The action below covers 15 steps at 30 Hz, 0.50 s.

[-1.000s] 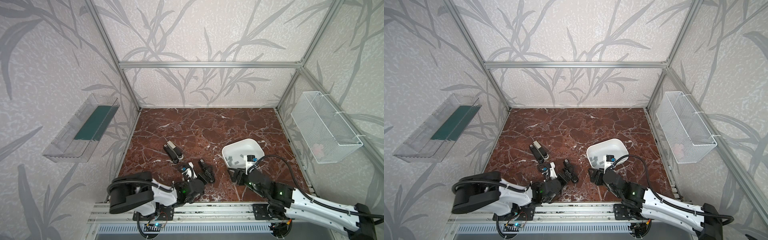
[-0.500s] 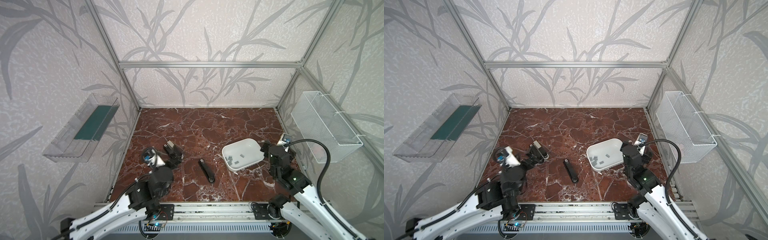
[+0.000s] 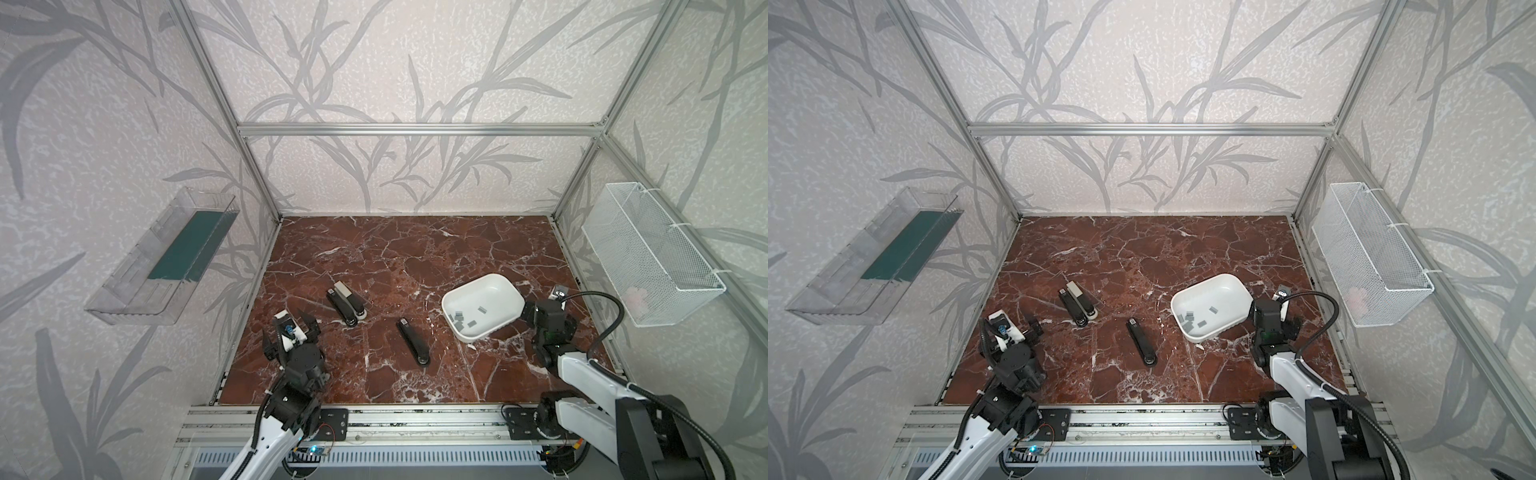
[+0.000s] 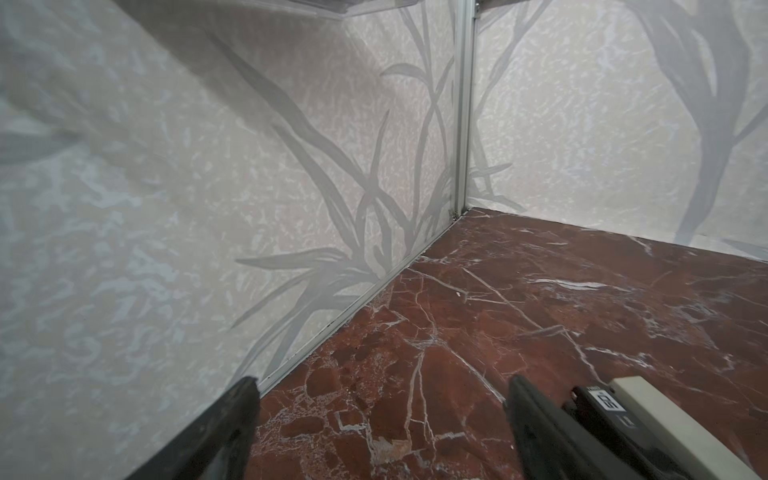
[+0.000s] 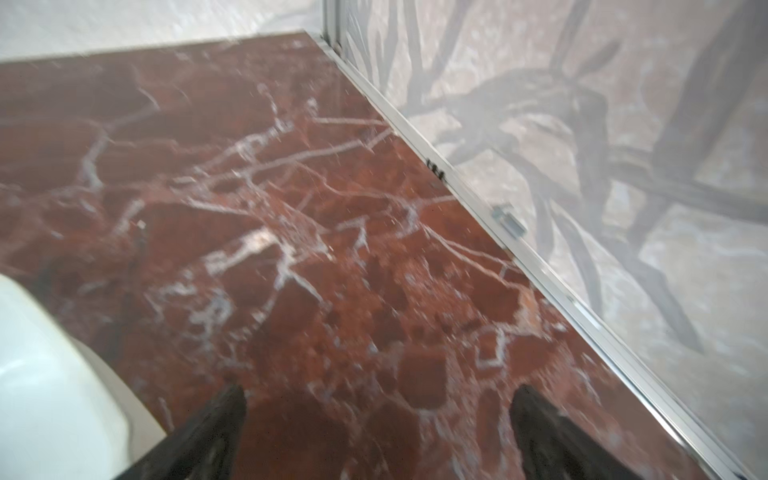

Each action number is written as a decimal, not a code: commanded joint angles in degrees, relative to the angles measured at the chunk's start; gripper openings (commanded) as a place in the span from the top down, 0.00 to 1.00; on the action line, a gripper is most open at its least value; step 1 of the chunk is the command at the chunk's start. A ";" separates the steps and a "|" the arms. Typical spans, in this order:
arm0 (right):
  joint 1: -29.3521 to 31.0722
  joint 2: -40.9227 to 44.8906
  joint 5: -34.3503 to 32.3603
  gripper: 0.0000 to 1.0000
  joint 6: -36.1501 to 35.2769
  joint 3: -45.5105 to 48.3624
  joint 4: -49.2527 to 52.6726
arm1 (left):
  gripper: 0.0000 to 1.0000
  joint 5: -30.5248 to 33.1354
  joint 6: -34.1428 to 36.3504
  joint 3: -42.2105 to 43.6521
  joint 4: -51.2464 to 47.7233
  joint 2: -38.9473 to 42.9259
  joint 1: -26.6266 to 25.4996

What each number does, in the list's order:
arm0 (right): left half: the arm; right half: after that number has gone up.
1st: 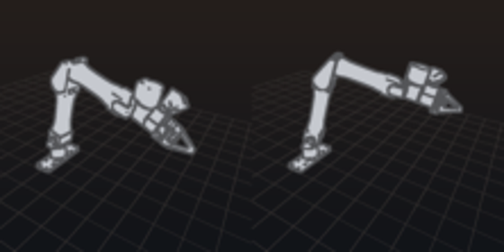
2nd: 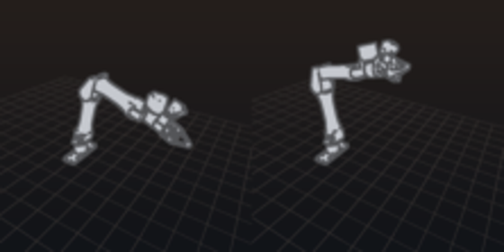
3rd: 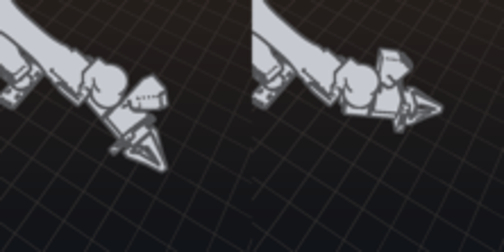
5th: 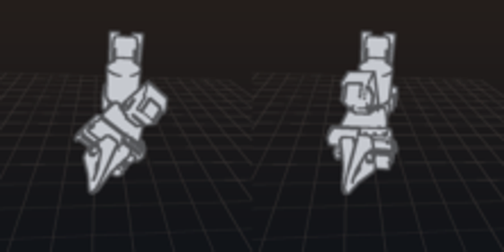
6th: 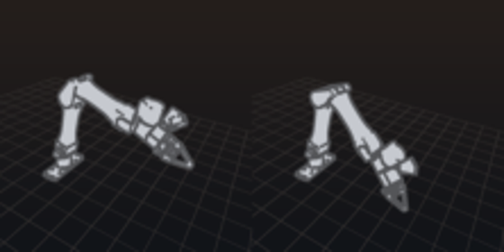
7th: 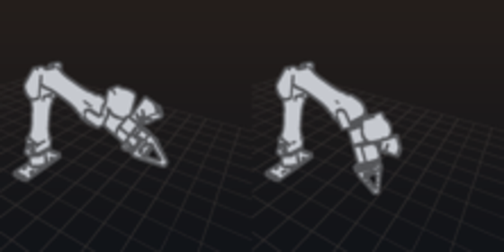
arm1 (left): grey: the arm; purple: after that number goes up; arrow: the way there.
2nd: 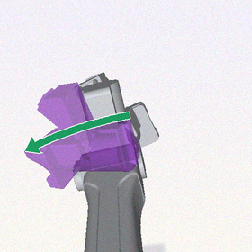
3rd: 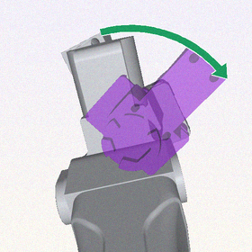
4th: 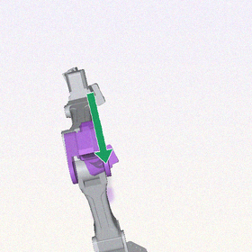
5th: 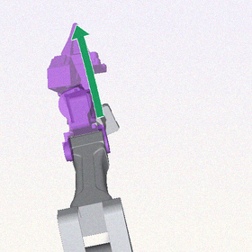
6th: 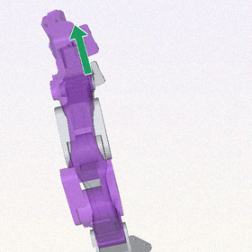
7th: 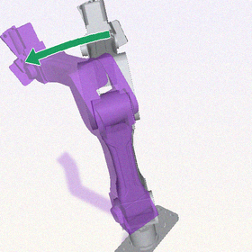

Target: Load the staples into the stapler

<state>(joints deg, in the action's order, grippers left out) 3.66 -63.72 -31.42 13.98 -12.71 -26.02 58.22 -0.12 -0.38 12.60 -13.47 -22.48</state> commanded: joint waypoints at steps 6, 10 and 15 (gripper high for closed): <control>-0.58 -18.00 10.90 0.01 -6.67 -0.91 -33.45 | 0.05 -17.86 -4.00 -1.68 21.79 -26.34 12.52; -0.32 -18.35 17.71 0.01 -10.03 -3.37 -28.90 | 0.05 -21.38 -3.69 -4.28 33.18 -41.25 15.24; 0.12 -26.20 27.55 0.01 -14.83 -6.54 -32.88 | 0.05 -23.52 -2.96 -8.45 41.35 -54.16 16.39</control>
<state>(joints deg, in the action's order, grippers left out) 3.44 -84.51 -11.66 3.51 -18.63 -52.88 38.11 -3.40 -6.35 44.03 -64.10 -6.70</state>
